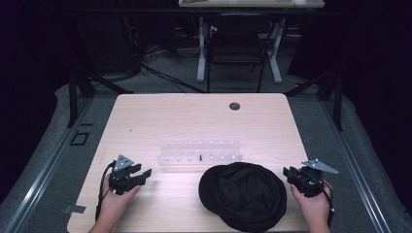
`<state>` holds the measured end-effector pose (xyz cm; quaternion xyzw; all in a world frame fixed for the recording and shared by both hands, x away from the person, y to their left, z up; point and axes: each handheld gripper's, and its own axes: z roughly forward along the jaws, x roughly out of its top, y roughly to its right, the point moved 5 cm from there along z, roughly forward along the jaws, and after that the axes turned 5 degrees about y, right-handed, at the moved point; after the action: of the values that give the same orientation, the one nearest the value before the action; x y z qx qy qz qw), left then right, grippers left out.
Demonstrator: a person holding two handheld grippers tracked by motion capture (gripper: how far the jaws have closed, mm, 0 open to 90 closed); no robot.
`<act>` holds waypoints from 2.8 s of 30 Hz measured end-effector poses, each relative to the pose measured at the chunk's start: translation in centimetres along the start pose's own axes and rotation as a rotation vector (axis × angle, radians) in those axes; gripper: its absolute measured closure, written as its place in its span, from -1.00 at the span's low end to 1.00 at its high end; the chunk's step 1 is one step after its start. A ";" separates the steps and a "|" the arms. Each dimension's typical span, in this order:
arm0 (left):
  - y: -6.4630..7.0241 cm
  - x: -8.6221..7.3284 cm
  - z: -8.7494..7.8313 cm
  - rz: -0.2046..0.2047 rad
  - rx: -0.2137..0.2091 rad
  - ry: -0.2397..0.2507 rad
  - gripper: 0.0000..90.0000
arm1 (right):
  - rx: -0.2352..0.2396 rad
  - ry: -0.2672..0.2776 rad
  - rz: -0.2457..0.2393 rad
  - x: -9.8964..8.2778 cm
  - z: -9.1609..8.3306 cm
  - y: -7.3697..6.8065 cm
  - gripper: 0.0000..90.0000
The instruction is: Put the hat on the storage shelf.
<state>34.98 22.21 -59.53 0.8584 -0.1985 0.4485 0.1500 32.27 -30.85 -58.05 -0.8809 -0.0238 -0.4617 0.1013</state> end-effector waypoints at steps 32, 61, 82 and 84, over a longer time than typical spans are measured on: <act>1.1 0.3 -0.2 0.030 -0.006 0.014 0.07 | 0.078 -0.135 0.045 0.8 -3.5 -2.3 0.51; 2.1 0.2 0.2 0.048 -0.045 0.002 0.06 | 0.082 -0.394 0.207 -0.5 -5.8 -2.1 0.56; 2.2 0.1 0.3 0.051 -0.049 -0.010 0.05 | 0.161 -0.518 0.301 -2.1 -4.1 -1.9 0.69; 2.2 0.1 0.3 0.052 -0.047 -0.011 0.05 | 0.169 -0.534 0.297 -2.2 -3.9 -2.0 0.70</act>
<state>34.23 20.17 -59.43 0.8516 -0.2322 0.4428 0.1576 27.52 -29.59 -57.40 -0.9532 0.0408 -0.1907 0.2308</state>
